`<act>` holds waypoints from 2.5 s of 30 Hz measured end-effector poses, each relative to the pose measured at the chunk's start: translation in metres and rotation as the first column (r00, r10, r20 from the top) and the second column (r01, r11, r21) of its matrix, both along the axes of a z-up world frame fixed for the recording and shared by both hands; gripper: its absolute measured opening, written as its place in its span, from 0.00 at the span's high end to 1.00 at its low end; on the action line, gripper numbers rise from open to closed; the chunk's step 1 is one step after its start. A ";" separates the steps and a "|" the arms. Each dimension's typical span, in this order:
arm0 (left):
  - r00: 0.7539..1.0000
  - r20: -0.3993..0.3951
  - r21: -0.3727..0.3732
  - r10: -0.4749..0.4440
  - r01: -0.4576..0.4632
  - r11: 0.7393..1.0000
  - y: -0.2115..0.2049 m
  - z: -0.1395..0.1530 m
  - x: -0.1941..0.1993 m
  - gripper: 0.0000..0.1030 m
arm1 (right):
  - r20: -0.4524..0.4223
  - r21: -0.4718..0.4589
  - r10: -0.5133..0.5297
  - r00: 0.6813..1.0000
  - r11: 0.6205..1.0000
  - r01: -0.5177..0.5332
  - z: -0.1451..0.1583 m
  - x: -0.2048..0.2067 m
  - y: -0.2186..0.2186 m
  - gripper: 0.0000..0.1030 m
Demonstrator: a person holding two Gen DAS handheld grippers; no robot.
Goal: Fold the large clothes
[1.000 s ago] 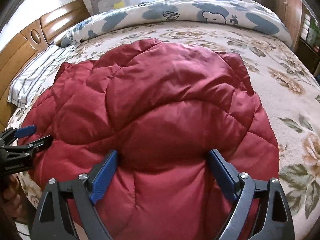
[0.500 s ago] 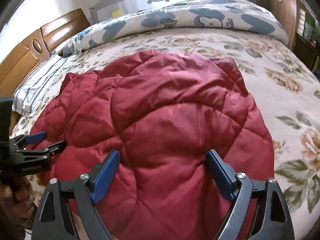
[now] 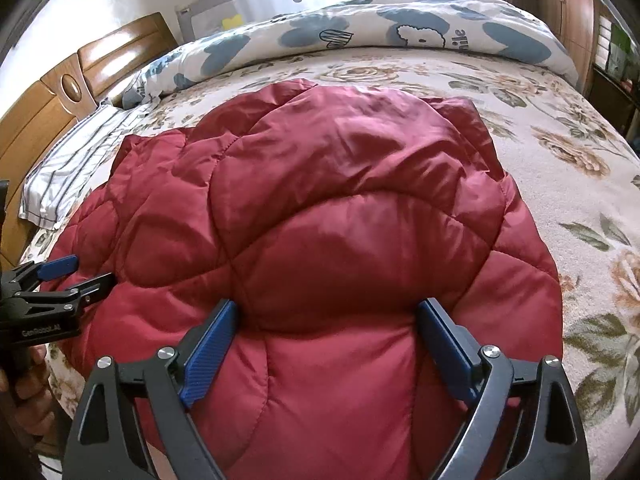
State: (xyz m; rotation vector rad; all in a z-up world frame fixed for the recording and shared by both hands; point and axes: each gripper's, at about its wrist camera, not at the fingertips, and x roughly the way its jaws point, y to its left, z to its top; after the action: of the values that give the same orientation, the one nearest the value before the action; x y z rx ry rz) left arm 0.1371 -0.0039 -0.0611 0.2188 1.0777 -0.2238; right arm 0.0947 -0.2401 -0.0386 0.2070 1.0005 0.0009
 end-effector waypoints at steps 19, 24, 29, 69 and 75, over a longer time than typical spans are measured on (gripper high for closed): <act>1.000 0.010 -0.013 -0.004 0.004 1.000 0.003 0.000 -0.005 0.06 | -0.029 -0.003 0.007 1.000 1.000 -0.007 0.003 -0.014 -0.005 0.11; 1.000 0.011 -0.024 -0.003 0.004 1.000 0.005 0.004 -0.005 0.05 | -0.025 0.007 -0.004 1.000 1.000 0.004 0.007 -0.014 -0.007 0.10; 1.000 0.025 -0.037 -0.013 0.014 0.999 0.012 0.015 -0.020 0.05 | 0.007 0.038 0.006 1.000 0.999 -0.006 0.026 -0.032 -0.005 0.13; 0.999 -0.033 0.077 -0.033 0.035 0.996 0.027 0.048 -0.096 0.05 | -0.074 -0.009 0.076 0.994 0.997 -0.077 0.077 -0.099 0.049 0.08; 1.000 -0.025 0.087 -0.019 0.021 0.996 0.026 0.050 -0.089 0.05 | -0.081 -0.005 0.070 0.994 0.997 -0.070 0.075 -0.091 0.047 0.08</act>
State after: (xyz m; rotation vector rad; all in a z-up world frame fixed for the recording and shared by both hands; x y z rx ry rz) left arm 0.0483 0.0217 -0.0110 0.3062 1.1107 -0.1973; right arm 0.0039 -0.1931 0.0361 0.1653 1.0879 0.0528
